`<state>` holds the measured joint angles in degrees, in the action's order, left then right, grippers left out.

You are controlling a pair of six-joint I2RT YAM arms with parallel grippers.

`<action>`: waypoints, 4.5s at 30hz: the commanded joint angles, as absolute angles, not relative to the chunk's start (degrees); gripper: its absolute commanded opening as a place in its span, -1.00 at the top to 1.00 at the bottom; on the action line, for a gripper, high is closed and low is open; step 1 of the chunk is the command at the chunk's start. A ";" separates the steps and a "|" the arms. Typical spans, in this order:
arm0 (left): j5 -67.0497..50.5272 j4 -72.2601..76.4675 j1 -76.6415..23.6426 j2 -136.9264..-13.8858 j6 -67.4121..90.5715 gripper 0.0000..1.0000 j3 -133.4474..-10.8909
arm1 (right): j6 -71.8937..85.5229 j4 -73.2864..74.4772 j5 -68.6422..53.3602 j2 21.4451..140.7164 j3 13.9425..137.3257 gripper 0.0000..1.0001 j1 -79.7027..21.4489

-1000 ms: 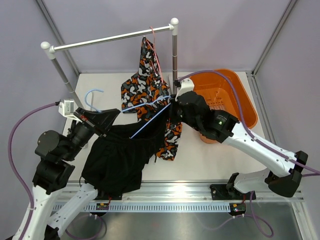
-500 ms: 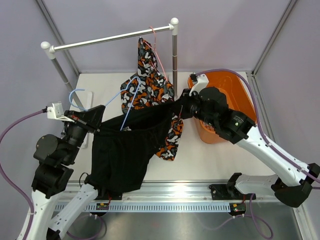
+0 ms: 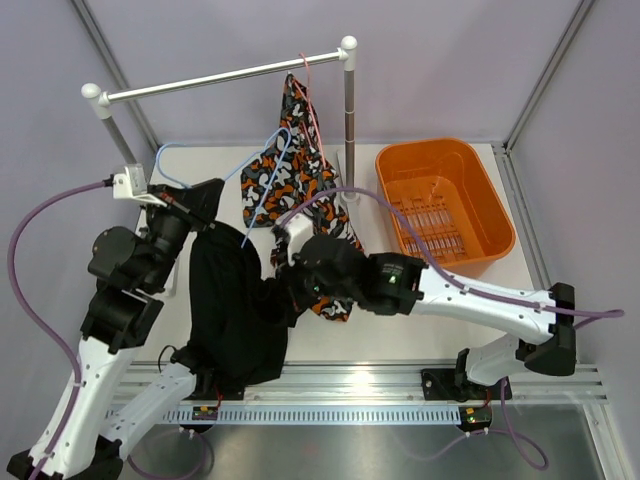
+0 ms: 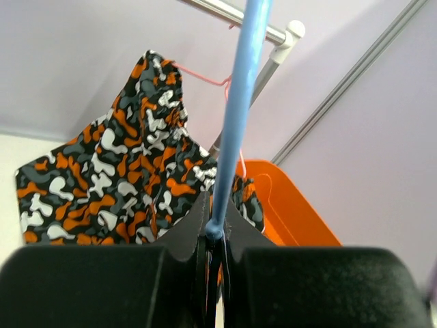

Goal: Remove the shorts from the hanger

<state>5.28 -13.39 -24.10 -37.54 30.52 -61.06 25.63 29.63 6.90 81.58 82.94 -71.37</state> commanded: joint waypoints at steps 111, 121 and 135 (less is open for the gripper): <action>16.24 -28.75 -23.73 -69.86 19.43 1.00 -92.71 | 27.60 28.65 -5.09 42.10 59.68 -0.67 -9.40; 29.08 -25.93 -22.41 -80.77 16.26 1.00 -103.09 | 27.16 28.65 -8.17 41.13 57.40 -0.67 -9.49; 28.57 -23.11 -14.24 -86.83 17.75 1.00 -103.10 | 27.16 26.81 -10.63 42.45 55.37 -0.64 -9.40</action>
